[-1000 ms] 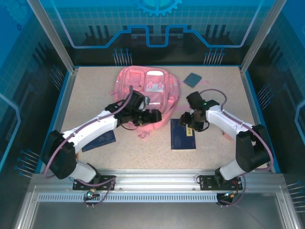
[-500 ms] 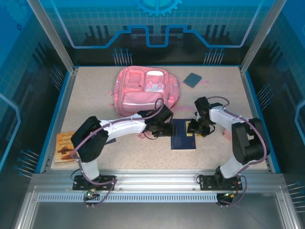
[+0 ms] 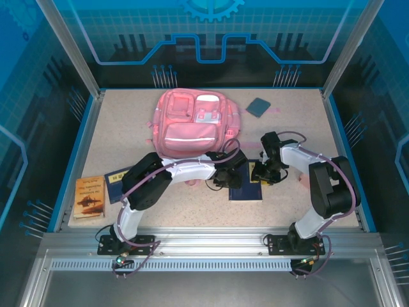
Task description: Pack the student bag
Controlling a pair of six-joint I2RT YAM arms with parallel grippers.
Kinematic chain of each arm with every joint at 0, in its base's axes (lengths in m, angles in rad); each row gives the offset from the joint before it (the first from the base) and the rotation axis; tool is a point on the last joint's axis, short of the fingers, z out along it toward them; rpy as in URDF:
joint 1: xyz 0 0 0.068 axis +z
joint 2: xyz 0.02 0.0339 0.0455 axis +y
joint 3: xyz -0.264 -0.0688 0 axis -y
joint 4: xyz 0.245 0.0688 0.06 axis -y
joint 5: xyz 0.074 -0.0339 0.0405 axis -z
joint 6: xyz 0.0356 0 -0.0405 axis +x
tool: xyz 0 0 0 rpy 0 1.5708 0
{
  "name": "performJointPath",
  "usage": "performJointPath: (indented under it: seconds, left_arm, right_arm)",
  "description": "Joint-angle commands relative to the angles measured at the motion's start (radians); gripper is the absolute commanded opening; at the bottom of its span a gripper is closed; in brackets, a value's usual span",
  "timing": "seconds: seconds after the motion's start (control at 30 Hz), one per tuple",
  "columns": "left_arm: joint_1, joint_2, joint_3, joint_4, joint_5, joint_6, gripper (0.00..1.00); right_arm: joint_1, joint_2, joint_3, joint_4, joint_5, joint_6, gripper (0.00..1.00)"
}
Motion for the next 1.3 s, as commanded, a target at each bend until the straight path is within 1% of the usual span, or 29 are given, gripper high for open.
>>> performJointPath:
  seconds: [0.0, 0.07, 0.17, 0.3, 0.47, 0.63, 0.73, 0.8, 0.87, 1.0, 1.07, 1.13, 1.27]
  left_arm:
    - [-0.01, 0.042, 0.04, -0.07, -0.042, 0.036, 0.46]
    - [-0.014, 0.063, 0.053, -0.09, -0.048, 0.043, 0.44]
    - [-0.019, 0.088, 0.066, -0.107, -0.046, 0.049, 0.39]
    - [-0.02, 0.105, 0.069, -0.119, -0.046, 0.052, 0.37]
    - [-0.02, 0.111, 0.069, -0.124, -0.043, 0.055, 0.35]
    - [-0.02, 0.099, 0.074, -0.12, -0.024, 0.055, 0.34]
    - [-0.011, 0.059, 0.078, -0.114, 0.011, 0.057, 0.37]
    - [0.007, 0.005, 0.072, -0.099, 0.058, 0.059, 0.42]
    - [0.031, -0.062, 0.055, -0.072, 0.109, 0.063, 0.5]
    - [0.102, -0.205, 0.024, -0.019, 0.208, 0.085, 0.71]
    - [0.145, -0.257, 0.012, -0.005, 0.25, 0.101, 0.79]
    - [0.198, -0.306, -0.008, 0.017, 0.316, 0.114, 0.85]
    - [0.305, -0.372, -0.08, 0.107, 0.448, 0.098, 0.95]
  right_arm:
    - [-0.013, 0.01, -0.016, -0.007, -0.046, -0.017, 0.35]
    - [-0.01, 0.007, -0.016, -0.009, -0.074, -0.021, 0.36]
    - [-0.01, -0.01, -0.016, -0.002, -0.151, -0.022, 0.36]
    - [-0.01, -0.058, -0.011, -0.009, -0.195, -0.012, 0.32]
    - [-0.01, -0.102, 0.016, -0.05, -0.186, -0.006, 0.19]
    - [-0.01, -0.126, 0.019, -0.062, -0.169, 0.004, 0.0]
    - [-0.01, -0.154, 0.015, -0.071, -0.121, 0.009, 0.0]
    - [-0.013, -0.182, 0.013, -0.074, -0.098, 0.009, 0.0]
    - [-0.02, -0.223, 0.013, -0.077, -0.08, 0.007, 0.0]
    - [-0.051, -0.325, 0.025, -0.09, -0.075, -0.009, 0.0]
    - [-0.07, -0.377, 0.039, -0.099, -0.094, -0.023, 0.0]
    - [-0.082, -0.416, 0.064, -0.106, -0.127, -0.04, 0.0]
    - [-0.086, -0.457, 0.139, -0.128, -0.215, -0.066, 0.0]
